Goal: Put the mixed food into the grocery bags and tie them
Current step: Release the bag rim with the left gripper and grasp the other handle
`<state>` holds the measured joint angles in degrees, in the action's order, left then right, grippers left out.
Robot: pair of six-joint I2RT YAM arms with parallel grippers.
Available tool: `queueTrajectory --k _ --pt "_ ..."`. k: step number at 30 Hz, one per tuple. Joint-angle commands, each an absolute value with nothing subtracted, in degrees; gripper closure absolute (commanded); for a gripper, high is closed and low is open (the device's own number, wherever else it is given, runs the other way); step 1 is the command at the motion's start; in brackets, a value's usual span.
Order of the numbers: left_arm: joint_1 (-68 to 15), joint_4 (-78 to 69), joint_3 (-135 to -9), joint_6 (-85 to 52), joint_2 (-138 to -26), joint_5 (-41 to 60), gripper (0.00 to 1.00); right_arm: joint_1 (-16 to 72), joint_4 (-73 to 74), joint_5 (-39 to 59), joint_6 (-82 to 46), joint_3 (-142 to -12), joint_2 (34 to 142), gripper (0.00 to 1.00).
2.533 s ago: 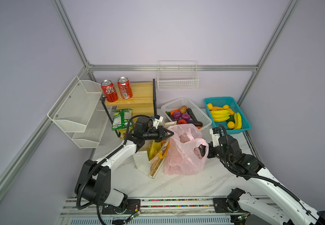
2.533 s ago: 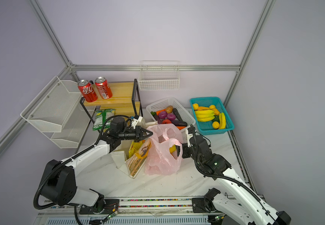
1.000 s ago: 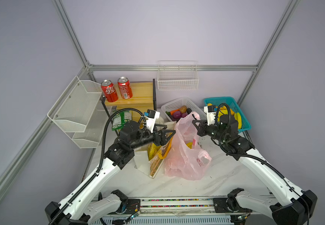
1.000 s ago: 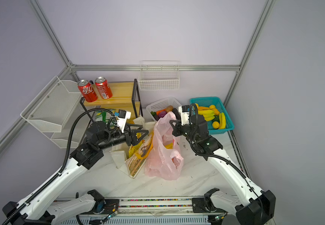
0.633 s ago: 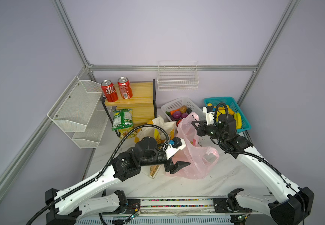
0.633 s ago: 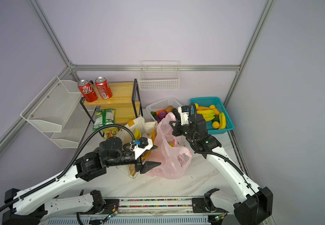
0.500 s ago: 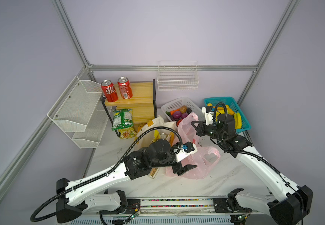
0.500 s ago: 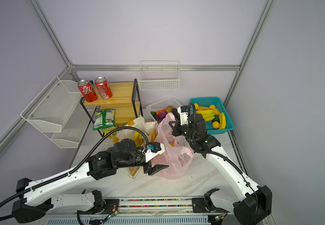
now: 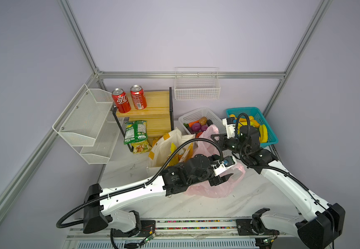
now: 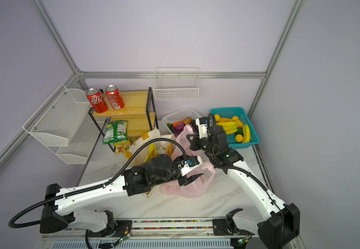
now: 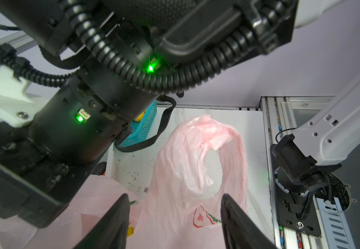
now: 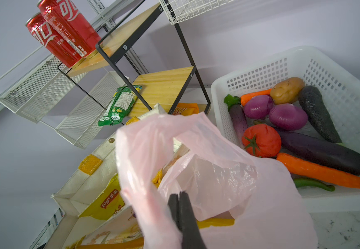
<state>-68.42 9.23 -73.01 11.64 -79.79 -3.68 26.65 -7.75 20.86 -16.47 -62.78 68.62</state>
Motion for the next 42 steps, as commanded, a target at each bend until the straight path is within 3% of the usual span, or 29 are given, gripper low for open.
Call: queueTrajectory --k 1,8,16,22,28,42 --pt "-68.9 3.1 -78.9 13.3 -80.5 -5.2 0.39 26.4 -7.4 21.7 -15.8 -64.6 68.9 1.0" --pt "-68.9 -4.3 -76.8 11.3 -84.3 -3.5 0.6 26.1 -7.8 20.0 -15.6 -64.5 69.0 1.0" --pt "-68.4 -6.9 -71.1 6.3 -77.9 -4.9 1.0 25.8 -8.4 17.5 -15.5 -64.7 66.9 1.0" --pt "-63.5 -7.8 -65.4 -3.0 -67.0 -5.5 1.0 25.7 -11.2 15.6 -14.3 -67.4 60.9 1.0" --pt "-53.7 -8.5 -63.3 -10.0 -60.3 0.2 1.0 25.7 -19.9 9.1 -12.3 -72.3 54.0 1.0" --pt "-37.3 -19.0 -63.3 -24.8 -67.6 14.7 1.0 25.7 -22.9 8.9 -13.8 -74.9 46.6 1.0"
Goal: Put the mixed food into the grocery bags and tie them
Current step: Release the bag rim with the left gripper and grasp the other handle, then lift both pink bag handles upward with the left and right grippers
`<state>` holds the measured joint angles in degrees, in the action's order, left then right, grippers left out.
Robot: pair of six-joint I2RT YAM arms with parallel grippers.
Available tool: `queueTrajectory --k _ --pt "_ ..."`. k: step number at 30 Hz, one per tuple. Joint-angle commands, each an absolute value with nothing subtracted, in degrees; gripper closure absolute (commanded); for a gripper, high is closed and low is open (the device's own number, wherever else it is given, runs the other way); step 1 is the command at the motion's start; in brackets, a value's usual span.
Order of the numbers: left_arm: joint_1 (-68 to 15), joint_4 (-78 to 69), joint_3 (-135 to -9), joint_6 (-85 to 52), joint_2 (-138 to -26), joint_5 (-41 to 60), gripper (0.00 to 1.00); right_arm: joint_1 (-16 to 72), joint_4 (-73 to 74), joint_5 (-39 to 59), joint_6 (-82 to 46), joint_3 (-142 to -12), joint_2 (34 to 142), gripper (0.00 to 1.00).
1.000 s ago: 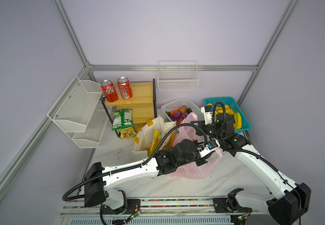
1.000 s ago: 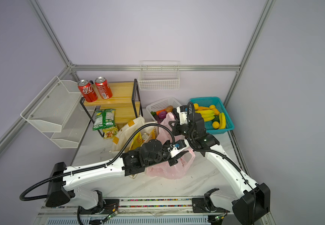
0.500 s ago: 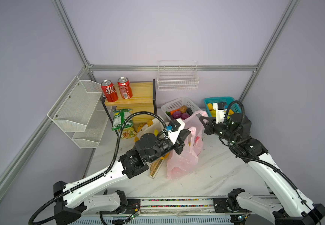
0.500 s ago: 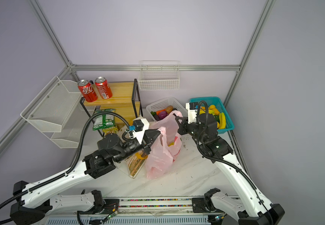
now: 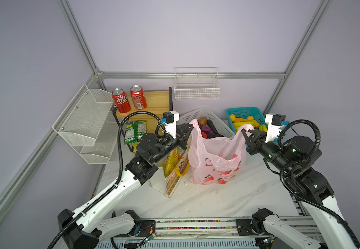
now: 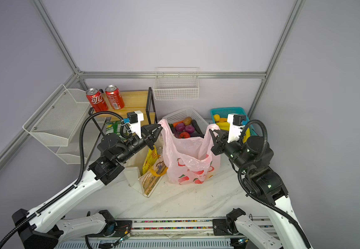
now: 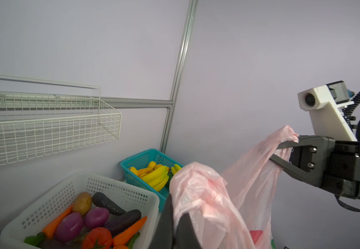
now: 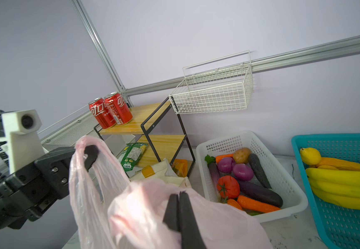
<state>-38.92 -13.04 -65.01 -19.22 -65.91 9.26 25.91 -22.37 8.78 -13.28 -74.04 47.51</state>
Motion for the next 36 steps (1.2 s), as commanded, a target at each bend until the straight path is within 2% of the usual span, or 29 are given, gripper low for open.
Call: queueTrajectory --k 1,7,11,13,16,19,27,29,33,36 --pt "-36.9 -19.7 -63.3 -25.2 -68.3 15.4 1.0 25.7 -23.2 9.3 -13.9 -74.9 46.4 1.0" --pt "-34.3 -19.6 -63.3 -26.2 -71.3 17.0 1.0 25.7 -22.8 11.3 -16.0 -71.5 45.4 1.0" --pt "-33.7 -17.6 -63.2 -25.7 -73.1 16.2 1.0 25.7 -21.6 7.4 -18.6 -67.2 45.5 1.0" --pt "-33.5 -16.7 -63.1 -25.3 -73.9 15.5 0.97 25.7 -21.5 2.8 -18.6 -65.1 46.4 1.0" --pt "-32.8 -15.1 -62.9 -25.0 -74.0 15.0 0.89 25.7 -21.1 -2.6 -16.7 -64.0 49.0 1.0" --pt "-31.4 -12.6 -62.6 -24.8 -72.3 15.6 0.78 25.7 -20.6 -3.6 -15.4 -64.6 51.6 1.0" --pt "-28.4 -11.8 -58.7 -21.4 -64.2 19.2 0.36 25.7 -19.2 -3.1 -13.0 -66.1 53.7 1.0" --pt "-28.3 -12.9 -59.1 -21.5 -63.7 20.7 0.28 25.7 -19.5 -2.8 -12.8 -66.5 54.0 1.0" --pt "-29.0 -14.7 -62.7 -20.8 -66.0 28.3 0.2 25.7 -19.2 -2.9 -11.8 -66.8 54.1 1.0" --pt "-31.1 -12.9 -65.8 -16.1 -67.8 28.6 0.15 25.7 -19.2 -3.0 -11.3 -66.8 54.5 1.0"
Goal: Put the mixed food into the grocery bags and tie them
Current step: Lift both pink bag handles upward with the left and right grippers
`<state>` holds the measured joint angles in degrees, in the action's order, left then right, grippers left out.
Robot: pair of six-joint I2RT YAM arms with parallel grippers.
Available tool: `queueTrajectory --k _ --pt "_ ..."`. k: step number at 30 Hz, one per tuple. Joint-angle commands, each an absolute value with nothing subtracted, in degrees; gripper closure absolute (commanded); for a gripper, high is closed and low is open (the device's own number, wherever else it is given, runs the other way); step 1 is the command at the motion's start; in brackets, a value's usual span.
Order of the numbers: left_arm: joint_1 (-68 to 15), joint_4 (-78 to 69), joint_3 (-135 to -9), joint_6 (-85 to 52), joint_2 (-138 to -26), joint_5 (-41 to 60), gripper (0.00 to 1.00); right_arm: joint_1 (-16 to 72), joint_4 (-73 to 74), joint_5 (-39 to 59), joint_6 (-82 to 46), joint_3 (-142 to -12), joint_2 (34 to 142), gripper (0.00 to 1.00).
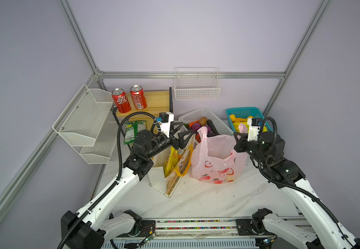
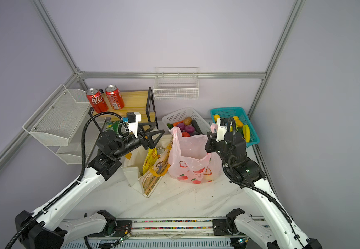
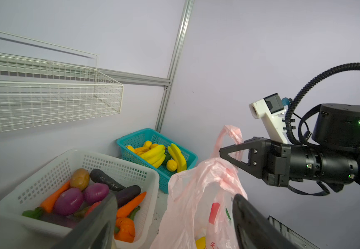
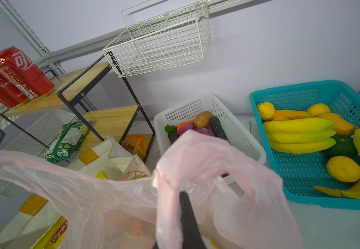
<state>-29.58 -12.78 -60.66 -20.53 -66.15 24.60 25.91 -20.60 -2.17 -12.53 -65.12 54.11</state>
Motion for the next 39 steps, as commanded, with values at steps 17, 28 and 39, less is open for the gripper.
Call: queueTrajectory --k 17,28,39 --pt "-34.7 -4.9 -78.7 -1.4 -75.8 35.5 0.02 25.7 -18.5 -1.5 -10.3 -67.5 56.3 1.0" --pt "-37.2 4.5 -85.7 11.6 -79.7 32.7 0.22 25.6 -18.9 -1.7 -9.8 -68.2 56.8 1.0" --pt "-37.3 -4.9 -81.1 0.8 -78.2 30.8 0.86 25.5 -20.6 -8.0 -8.4 -69.8 58.8 1.0"
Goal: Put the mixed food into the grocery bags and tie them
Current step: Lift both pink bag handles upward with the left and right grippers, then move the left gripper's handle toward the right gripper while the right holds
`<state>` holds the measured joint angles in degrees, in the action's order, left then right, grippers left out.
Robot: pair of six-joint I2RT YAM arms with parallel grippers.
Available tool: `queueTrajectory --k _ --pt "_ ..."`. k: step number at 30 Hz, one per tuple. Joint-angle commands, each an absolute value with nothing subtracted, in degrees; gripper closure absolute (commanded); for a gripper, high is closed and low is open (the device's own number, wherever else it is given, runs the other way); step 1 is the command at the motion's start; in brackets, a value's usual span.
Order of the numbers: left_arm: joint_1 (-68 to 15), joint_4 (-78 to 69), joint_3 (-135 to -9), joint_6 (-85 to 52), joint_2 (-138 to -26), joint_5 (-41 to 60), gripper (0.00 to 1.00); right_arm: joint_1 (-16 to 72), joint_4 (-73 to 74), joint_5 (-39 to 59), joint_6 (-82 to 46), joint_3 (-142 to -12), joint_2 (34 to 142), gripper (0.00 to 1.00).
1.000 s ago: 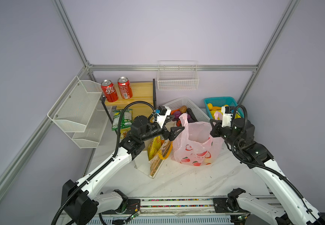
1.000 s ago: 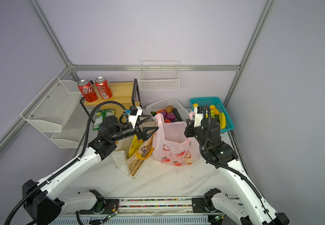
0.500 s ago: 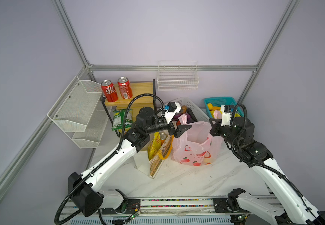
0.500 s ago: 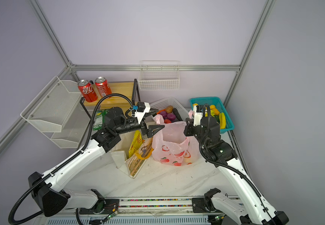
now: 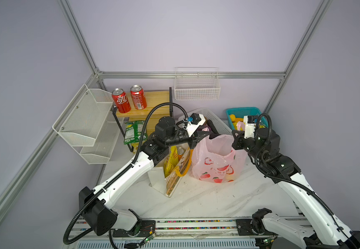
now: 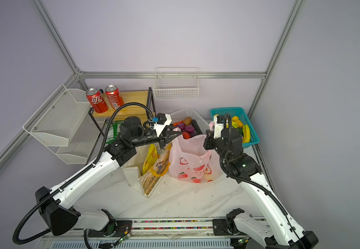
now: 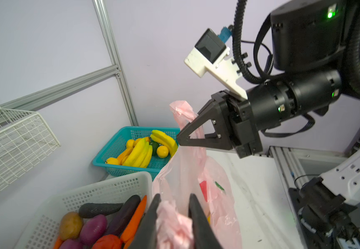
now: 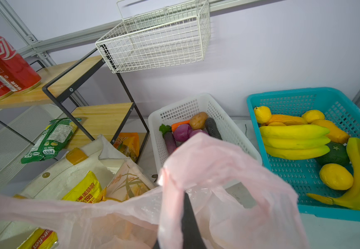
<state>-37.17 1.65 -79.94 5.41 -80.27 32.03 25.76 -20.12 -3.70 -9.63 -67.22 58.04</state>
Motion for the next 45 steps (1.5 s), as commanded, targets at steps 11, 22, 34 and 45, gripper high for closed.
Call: queueTrajectory --k 11,22,34,45 --pt "-40.5 -10.5 -69.8 -18.6 -74.3 21.6 1.0 25.4 -26.7 -20.8 -3.1 -76.9 60.6 0.39" --pt "-43.3 -4.8 -71.6 -27.8 -74.9 14.4 1.0 26.1 -19.3 0.1 4.8 -77.5 52.3 0.14" --pt "-42.8 -1.8 -73.8 -31.7 -72.6 13.2 1.0 26.2 -23.5 -8.2 -1.9 -74.2 52.8 0.13" --pt "-40.9 -0.4 -73.9 -33.6 -71.5 12.2 1.0 26.2 -18.6 24.1 -1.3 -65.8 46.1 0.13"
